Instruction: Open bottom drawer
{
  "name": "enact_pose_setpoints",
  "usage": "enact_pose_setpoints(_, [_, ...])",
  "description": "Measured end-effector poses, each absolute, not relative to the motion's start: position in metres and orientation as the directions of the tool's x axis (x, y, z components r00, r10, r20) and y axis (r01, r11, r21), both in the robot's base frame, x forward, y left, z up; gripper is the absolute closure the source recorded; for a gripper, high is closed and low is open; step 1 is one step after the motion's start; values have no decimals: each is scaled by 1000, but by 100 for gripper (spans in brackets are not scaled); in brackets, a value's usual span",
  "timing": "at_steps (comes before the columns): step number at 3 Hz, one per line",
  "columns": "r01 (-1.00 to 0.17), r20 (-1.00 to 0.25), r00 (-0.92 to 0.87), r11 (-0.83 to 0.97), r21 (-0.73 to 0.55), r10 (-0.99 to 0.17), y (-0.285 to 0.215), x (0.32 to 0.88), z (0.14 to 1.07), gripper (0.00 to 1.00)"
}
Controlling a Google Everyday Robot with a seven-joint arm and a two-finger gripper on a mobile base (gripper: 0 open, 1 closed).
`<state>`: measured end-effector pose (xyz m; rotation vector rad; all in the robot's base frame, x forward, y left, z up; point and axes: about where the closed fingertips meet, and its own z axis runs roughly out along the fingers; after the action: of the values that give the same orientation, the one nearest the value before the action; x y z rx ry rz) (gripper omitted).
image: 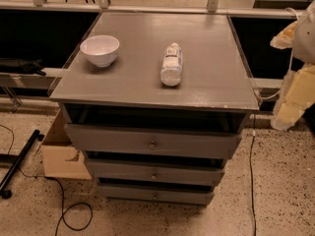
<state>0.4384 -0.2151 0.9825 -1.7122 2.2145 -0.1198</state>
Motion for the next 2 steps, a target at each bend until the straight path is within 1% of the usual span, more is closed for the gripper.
enact_pose_setpoints(2, [-907, -215, -248, 304, -292, -945, -232, 431, 987, 0])
